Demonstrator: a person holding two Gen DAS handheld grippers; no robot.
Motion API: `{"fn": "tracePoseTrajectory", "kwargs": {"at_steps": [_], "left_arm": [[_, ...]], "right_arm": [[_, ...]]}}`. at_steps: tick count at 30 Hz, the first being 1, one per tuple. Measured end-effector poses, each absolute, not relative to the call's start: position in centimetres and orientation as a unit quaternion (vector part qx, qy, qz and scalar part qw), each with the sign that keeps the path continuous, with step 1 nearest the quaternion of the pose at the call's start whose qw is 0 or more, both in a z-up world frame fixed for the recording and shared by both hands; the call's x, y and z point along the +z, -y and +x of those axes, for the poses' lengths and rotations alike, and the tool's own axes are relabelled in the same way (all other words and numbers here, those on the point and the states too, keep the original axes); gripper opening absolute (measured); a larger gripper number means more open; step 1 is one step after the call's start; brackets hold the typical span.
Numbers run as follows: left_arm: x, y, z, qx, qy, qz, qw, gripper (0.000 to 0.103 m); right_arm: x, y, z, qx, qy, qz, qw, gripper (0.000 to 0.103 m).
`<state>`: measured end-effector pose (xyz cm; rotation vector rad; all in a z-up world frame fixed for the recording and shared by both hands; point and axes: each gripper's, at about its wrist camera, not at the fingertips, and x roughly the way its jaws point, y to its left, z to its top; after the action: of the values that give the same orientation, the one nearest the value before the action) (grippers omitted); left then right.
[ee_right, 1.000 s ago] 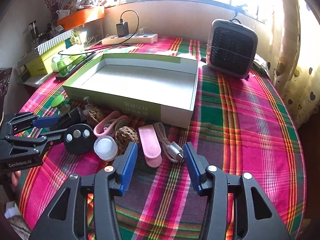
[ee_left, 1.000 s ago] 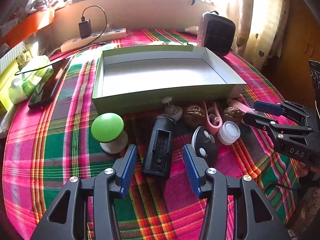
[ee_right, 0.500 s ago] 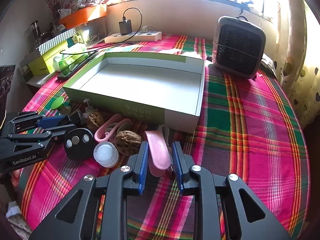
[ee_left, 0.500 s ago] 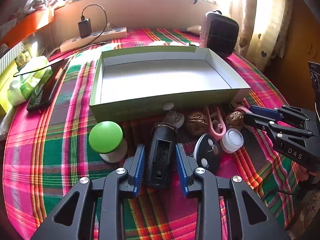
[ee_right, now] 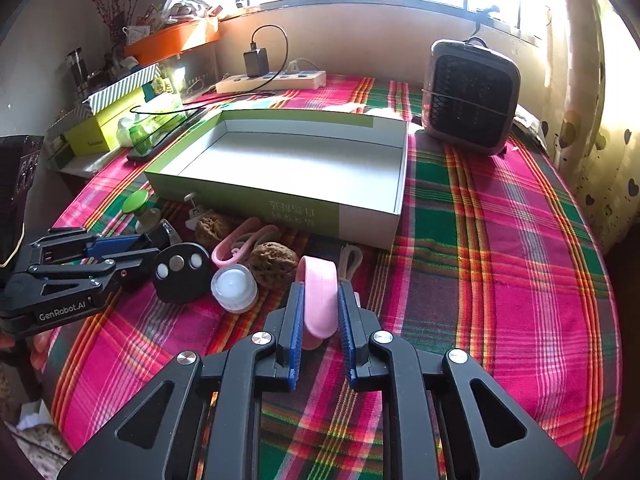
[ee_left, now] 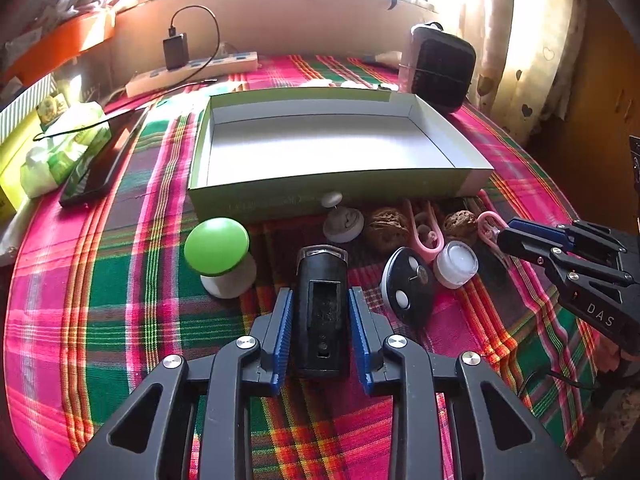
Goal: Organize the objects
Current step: 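Close left tool on the black device while right tool closes on the pink clip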
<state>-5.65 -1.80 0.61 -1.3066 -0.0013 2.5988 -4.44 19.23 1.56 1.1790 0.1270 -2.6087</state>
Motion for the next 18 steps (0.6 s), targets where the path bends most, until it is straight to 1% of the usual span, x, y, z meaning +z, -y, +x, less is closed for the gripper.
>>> {"fn": "tracePoseTrajectory", "kwargs": {"at_steps": [18], "left_arm": [[0.6,2.1,-3.5,0.886,0.008,-0.448,0.122,0.025]], "right_arm": [[1.0,-18.4,-1.8,-0.895,-0.039,0.419,0.147,0.018]]}}
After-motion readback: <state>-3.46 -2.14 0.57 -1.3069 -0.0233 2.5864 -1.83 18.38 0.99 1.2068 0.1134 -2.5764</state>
